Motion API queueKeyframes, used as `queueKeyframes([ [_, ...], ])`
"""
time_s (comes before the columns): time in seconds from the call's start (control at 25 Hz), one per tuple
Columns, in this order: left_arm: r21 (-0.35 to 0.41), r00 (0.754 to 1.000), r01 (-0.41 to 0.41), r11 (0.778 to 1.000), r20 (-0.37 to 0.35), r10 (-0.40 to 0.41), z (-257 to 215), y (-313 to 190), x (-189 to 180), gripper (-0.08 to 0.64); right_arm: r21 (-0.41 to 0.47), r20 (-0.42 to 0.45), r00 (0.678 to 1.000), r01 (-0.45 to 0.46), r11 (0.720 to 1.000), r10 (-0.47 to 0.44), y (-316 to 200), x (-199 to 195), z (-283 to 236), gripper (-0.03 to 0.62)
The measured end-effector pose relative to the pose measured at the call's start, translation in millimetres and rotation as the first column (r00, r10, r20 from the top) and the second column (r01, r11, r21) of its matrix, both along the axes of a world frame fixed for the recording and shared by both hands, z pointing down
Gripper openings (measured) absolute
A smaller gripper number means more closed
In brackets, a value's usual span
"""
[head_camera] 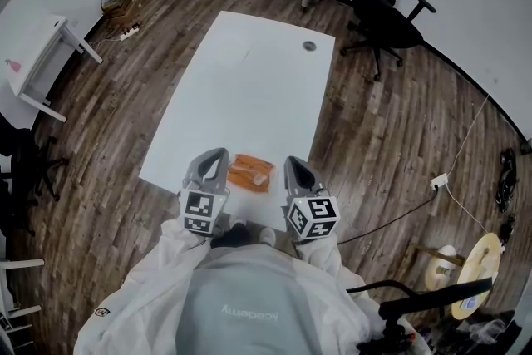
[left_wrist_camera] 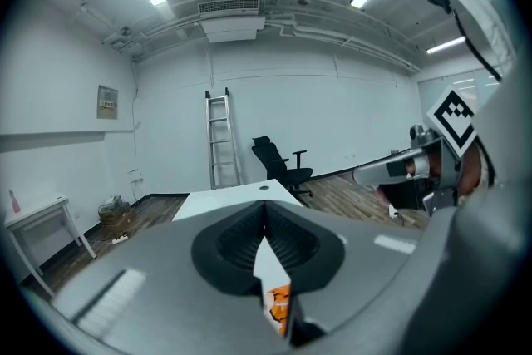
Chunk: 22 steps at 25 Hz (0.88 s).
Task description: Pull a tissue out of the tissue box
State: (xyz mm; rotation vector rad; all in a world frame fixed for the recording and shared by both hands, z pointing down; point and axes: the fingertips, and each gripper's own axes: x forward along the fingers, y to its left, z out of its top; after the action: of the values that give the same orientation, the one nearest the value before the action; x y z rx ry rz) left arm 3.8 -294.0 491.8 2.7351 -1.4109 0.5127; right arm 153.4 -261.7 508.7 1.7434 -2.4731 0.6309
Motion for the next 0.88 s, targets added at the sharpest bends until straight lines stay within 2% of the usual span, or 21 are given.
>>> queueKeyframes([
  [0.88,-0.023,0.997,-0.057,0.998,-0.052,0.056,10,-21,-15,0.0,-0.03,-0.096,0.994,-0.047,0.998,0.044,-7,-17,0,0.002],
])
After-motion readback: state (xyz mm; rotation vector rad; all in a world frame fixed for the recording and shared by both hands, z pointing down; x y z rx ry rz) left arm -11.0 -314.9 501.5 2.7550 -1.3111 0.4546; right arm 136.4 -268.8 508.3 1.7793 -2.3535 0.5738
